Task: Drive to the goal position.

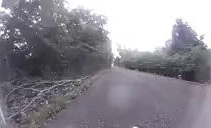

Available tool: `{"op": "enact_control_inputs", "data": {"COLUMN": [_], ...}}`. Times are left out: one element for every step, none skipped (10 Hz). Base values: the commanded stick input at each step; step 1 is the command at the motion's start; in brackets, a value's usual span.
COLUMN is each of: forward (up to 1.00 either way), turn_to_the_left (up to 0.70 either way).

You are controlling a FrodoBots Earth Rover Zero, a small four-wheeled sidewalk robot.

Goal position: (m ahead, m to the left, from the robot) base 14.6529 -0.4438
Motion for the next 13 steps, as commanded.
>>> {"op": "enact_control_inputs", "data": {"forward": [0.70, 0.70, 0.70, 0.70, 0.70, 0.70, 0.70, 0.70, 0.70, 0.70, 0.70, 0.70, 0.70], "turn_to_the_left": [0.00, 0.00, 0.00, -0.06, -0.14, -0.22, -0.30, -0.31, 0.00, 0.00, 0.00, 0.00, 0.00]}}
